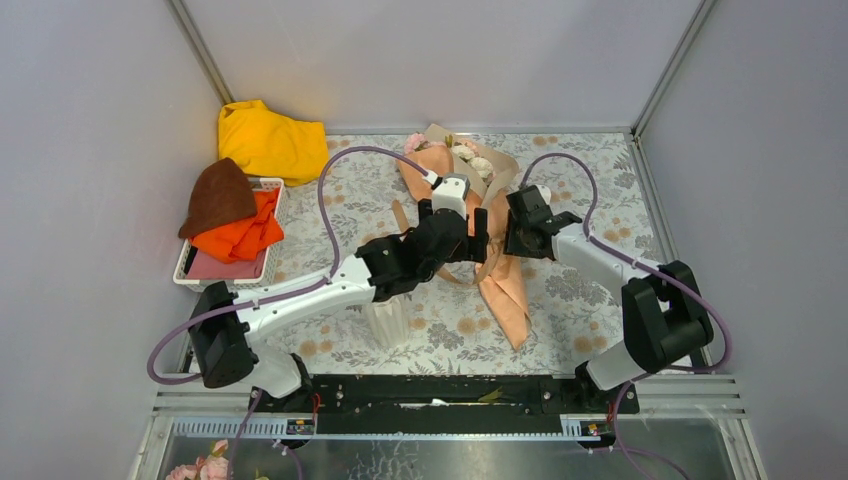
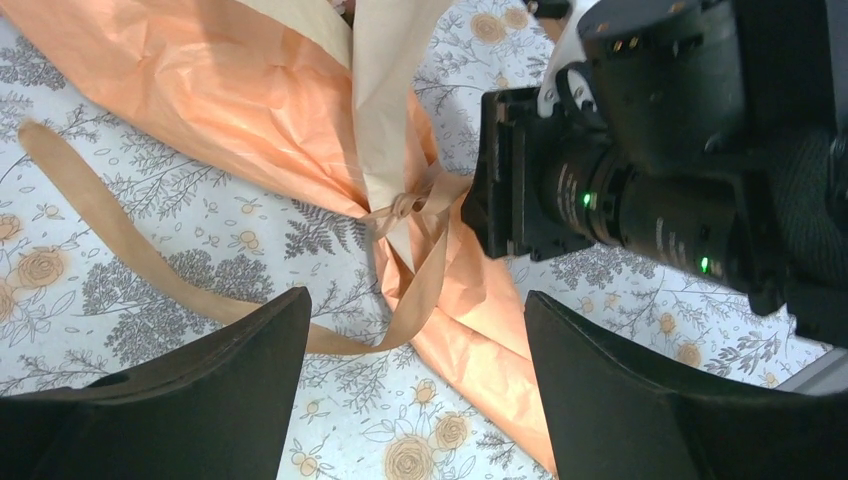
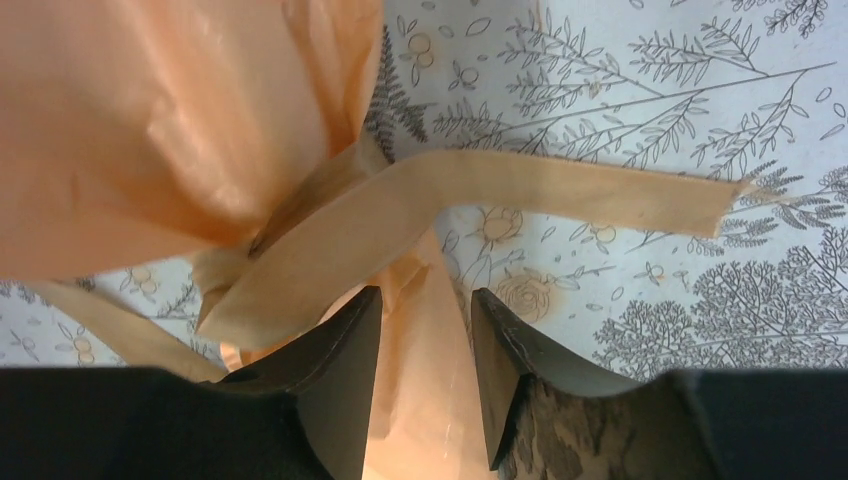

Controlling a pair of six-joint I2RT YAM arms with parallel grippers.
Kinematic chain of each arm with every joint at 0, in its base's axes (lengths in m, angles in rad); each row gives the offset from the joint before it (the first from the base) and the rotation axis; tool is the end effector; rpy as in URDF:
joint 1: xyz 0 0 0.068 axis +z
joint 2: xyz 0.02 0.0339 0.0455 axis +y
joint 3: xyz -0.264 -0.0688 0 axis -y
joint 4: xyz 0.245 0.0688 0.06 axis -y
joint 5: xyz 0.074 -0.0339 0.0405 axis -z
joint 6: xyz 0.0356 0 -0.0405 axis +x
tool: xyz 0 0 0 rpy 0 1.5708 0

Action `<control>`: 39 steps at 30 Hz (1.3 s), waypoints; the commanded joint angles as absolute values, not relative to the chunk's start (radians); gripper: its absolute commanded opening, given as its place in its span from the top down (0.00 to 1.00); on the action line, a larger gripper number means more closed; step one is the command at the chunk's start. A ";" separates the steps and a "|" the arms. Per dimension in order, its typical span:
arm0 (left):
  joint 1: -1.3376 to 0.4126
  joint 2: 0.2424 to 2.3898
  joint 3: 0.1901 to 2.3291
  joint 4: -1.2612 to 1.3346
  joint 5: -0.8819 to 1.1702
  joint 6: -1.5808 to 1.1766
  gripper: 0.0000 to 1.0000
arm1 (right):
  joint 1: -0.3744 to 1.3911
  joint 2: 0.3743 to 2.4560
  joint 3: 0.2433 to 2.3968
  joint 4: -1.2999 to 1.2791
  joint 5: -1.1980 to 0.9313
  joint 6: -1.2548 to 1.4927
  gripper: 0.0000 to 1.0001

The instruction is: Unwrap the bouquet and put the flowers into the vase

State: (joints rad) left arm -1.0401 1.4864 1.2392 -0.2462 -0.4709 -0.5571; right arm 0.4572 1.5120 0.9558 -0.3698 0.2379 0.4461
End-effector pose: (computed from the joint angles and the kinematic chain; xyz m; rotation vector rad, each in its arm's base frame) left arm 0.1876 -0.2877 0.3247 0.2025 2.0368 -0.5284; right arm 0.2814 0.1291 0.2119 0.0846 2.4611 0.0942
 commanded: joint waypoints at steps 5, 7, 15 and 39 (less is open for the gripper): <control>-1.016 1.476 1.211 -0.235 -0.437 -0.576 0.16 | 0.422 1.603 1.086 -0.287 0.155 0.464 0.56; -1.014 1.480 1.210 -0.235 -0.434 -0.577 0.16 | 0.422 1.619 1.119 -0.284 0.149 0.473 0.57; -1.006 1.479 1.193 -0.233 -0.434 -0.579 0.16 | 0.421 1.681 1.177 -0.289 0.131 0.475 0.57; -1.002 1.528 1.205 -0.220 -0.387 -0.576 0.16 | 0.422 1.674 1.013 -0.256 0.079 0.484 0.72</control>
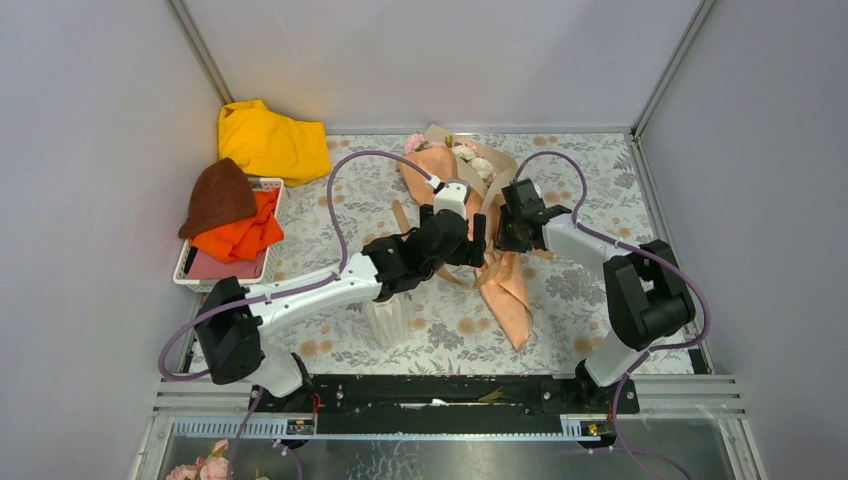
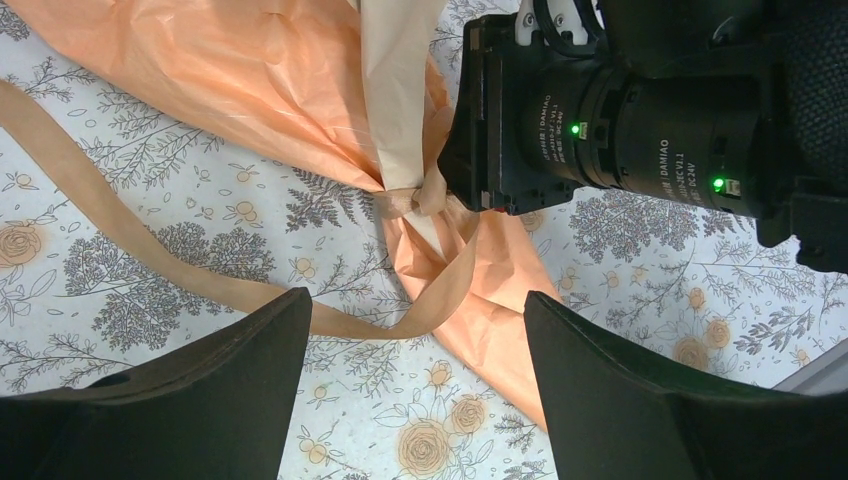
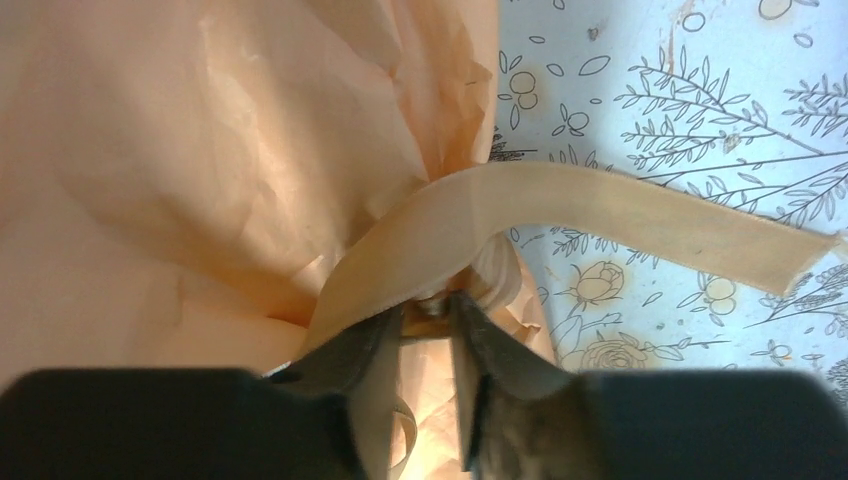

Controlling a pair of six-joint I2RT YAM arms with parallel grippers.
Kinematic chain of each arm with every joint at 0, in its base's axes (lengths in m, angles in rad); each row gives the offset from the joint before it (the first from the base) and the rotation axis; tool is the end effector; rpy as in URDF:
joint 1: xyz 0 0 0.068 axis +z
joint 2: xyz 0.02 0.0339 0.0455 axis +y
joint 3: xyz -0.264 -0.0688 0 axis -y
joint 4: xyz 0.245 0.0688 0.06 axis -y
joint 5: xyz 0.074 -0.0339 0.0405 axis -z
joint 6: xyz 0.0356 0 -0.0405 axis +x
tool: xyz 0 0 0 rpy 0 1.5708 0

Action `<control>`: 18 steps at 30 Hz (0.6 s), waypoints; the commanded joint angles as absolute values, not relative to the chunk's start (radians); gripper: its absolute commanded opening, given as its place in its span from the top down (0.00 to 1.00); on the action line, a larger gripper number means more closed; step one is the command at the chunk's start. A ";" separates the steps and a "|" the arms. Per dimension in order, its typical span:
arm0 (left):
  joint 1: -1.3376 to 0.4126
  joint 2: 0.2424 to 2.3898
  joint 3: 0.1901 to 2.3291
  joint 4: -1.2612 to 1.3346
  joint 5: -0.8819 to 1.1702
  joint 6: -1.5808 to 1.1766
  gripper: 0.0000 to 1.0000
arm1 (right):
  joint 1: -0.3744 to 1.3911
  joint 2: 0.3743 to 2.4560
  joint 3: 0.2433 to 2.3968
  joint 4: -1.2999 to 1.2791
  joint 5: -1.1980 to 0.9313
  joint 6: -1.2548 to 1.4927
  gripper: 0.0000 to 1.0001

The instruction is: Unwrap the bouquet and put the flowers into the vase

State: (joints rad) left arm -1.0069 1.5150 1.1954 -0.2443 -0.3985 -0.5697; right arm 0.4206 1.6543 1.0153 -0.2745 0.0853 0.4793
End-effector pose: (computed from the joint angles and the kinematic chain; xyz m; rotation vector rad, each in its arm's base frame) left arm 0.1971 -0.2859 0.3000 0.2292 2.1175 -0.5255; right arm 0.3128 0.1366 0.1920 0.1097 2.4981 0.2747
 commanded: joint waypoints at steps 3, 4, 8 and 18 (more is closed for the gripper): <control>-1.001 1.539 1.209 -0.217 -0.384 -0.573 0.16 | 0.422 1.687 1.017 -0.255 0.080 0.481 0.88; -1.002 1.543 1.213 -0.216 -0.383 -0.570 0.16 | 0.422 1.687 1.019 -0.255 0.082 0.480 0.94; -1.002 1.547 1.221 -0.216 -0.376 -0.567 0.16 | 0.421 1.677 1.042 -0.268 0.083 0.477 1.00; -1.002 1.555 1.220 -0.205 -0.367 -0.568 0.16 | 0.422 1.549 1.110 -0.324 0.085 0.436 1.00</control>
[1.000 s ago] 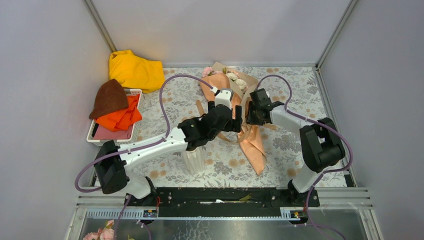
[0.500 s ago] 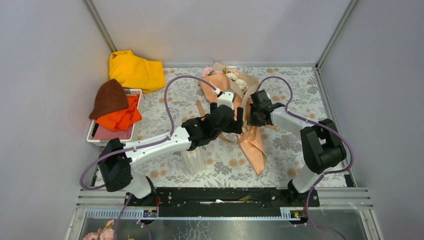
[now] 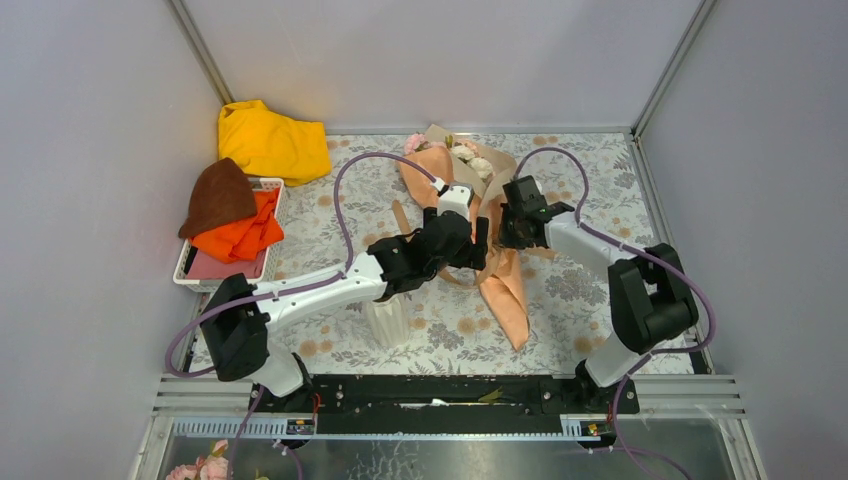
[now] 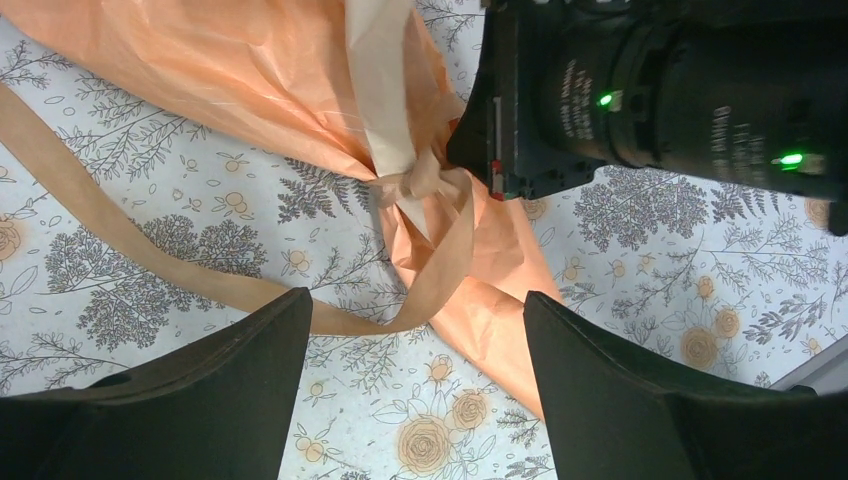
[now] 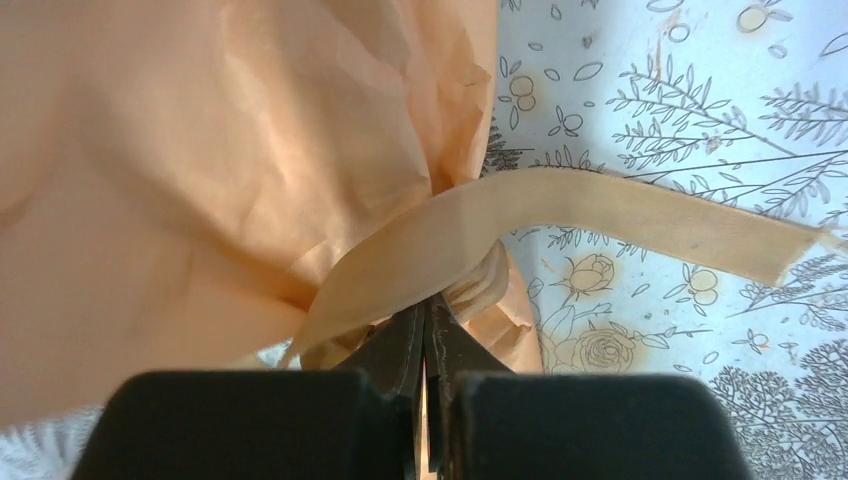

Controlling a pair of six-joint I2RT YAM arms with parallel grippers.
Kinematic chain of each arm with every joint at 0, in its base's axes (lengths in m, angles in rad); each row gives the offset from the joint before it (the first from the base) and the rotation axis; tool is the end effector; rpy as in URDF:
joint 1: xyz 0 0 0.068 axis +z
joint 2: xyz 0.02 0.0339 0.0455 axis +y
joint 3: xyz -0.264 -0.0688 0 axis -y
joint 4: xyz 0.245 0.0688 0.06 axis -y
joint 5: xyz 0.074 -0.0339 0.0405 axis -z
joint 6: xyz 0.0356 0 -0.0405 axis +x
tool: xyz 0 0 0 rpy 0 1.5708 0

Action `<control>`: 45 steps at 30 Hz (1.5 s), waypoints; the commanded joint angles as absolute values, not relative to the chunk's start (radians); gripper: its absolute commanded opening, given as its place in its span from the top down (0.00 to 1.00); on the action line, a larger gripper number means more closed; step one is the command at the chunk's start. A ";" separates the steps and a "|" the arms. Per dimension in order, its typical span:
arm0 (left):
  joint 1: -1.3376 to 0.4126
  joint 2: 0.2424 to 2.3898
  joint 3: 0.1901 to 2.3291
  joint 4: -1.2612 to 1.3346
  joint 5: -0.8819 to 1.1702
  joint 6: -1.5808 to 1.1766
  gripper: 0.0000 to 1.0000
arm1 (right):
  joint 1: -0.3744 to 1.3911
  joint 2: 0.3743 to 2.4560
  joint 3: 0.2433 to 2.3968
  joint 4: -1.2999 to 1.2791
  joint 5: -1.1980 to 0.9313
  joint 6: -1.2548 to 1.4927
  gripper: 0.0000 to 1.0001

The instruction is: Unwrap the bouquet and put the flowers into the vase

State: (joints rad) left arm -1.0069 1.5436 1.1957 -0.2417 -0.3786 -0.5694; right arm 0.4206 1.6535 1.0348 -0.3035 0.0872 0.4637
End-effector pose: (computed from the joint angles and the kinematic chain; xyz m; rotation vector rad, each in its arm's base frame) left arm 0.1996 -0.2910 0.2907 0.2515 2.1443 -0.5233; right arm 0.3137 0.1369 0.1961 0.0908 2.5056 0.2617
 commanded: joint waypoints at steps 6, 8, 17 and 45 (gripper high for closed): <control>-1.002 1.565 1.226 -0.205 -0.367 -0.568 0.16 | 0.422 1.495 1.194 -0.370 0.085 0.410 1.00; -1.002 1.567 1.227 -0.204 -0.365 -0.567 0.16 | 0.421 1.478 1.220 -0.383 0.090 0.403 1.00; -1.002 1.574 1.234 -0.202 -0.361 -0.554 0.16 | 0.420 1.411 1.298 -0.426 0.119 0.380 1.00; -0.947 1.736 1.408 -0.186 -0.338 -0.419 0.12 | 0.420 1.390 1.407 -0.459 0.003 0.397 1.00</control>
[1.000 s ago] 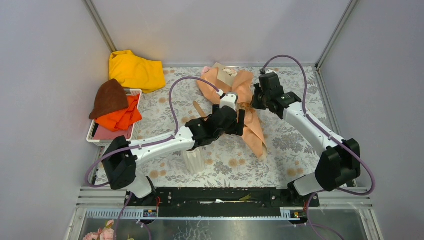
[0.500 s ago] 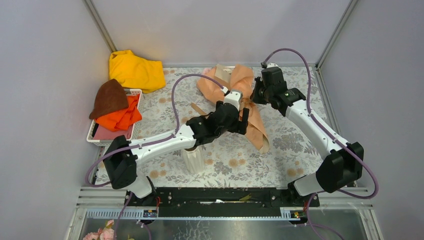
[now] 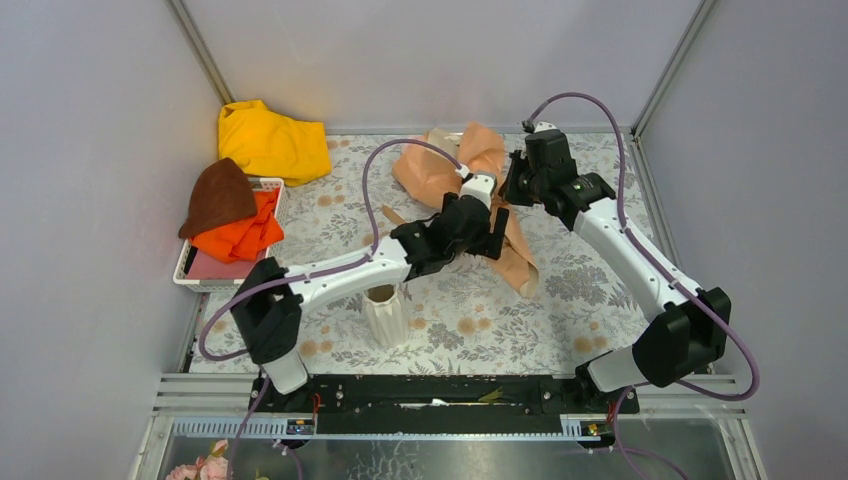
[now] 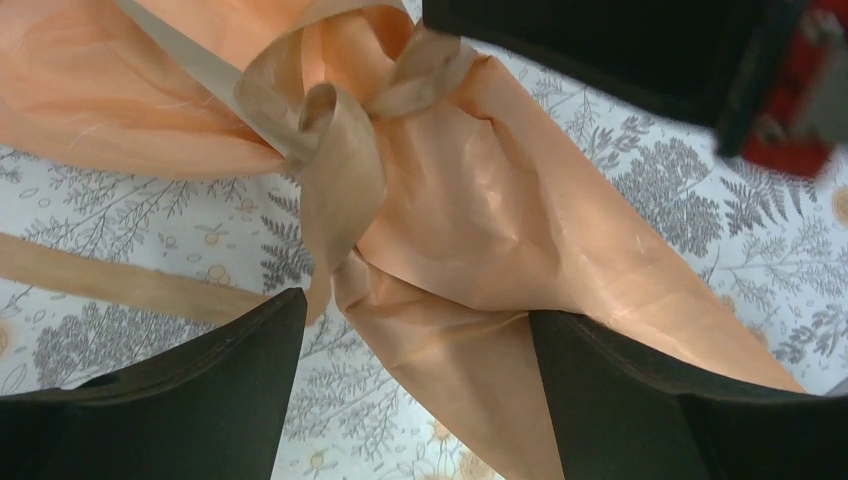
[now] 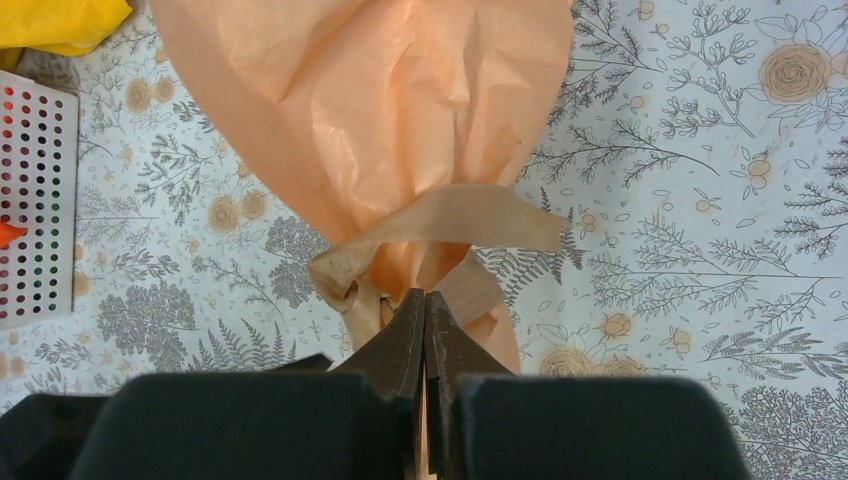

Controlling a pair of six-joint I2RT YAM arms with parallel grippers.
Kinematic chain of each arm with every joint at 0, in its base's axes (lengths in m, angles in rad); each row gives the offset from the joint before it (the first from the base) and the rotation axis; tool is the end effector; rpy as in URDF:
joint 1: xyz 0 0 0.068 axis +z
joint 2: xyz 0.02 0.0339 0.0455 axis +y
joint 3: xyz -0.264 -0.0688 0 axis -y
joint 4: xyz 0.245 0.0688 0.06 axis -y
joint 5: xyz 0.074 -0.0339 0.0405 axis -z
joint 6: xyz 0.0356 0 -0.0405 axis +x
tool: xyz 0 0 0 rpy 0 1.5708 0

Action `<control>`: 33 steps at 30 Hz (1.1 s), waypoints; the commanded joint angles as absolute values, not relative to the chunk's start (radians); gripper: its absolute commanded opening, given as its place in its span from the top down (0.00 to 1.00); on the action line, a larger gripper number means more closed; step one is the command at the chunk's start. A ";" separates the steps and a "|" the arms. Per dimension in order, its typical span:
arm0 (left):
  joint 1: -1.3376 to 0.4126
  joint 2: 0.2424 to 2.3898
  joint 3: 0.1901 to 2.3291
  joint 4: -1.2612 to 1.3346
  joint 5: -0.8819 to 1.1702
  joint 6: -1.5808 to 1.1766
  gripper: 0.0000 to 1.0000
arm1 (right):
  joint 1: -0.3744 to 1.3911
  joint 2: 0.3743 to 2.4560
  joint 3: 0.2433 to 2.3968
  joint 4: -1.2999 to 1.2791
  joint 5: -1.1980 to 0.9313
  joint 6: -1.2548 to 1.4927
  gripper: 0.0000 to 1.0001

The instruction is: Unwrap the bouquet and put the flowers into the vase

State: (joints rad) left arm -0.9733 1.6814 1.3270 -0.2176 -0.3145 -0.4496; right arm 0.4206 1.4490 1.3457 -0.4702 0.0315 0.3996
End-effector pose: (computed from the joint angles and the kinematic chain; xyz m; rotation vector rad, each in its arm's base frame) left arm 0.2287 -0.3166 0.2888 0.3762 2.1206 -0.5066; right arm 0.3016 0.1337 0.3505 -0.0042 2.1771 0.4412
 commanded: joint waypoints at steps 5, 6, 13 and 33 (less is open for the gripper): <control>-0.909 1.834 1.542 -0.277 -0.401 -0.447 0.16 | 0.420 1.365 1.405 -0.470 -0.025 0.394 1.00; -0.897 1.846 1.564 -0.300 -0.409 -0.458 0.17 | 0.420 1.360 1.405 -0.475 -0.020 0.390 1.00; -0.807 1.874 1.589 -0.366 -0.408 -0.539 0.24 | 0.420 1.328 1.389 -0.496 0.033 0.378 1.00; -0.763 1.816 1.530 -0.365 -0.335 -0.578 0.29 | 0.388 1.277 1.276 -0.553 0.079 0.364 0.89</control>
State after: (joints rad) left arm -0.7593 1.8500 1.5406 -0.3767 -0.3580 -0.5644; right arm 0.3908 1.2697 1.3308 -0.5632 0.1875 0.3740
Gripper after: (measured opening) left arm 0.709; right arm 0.039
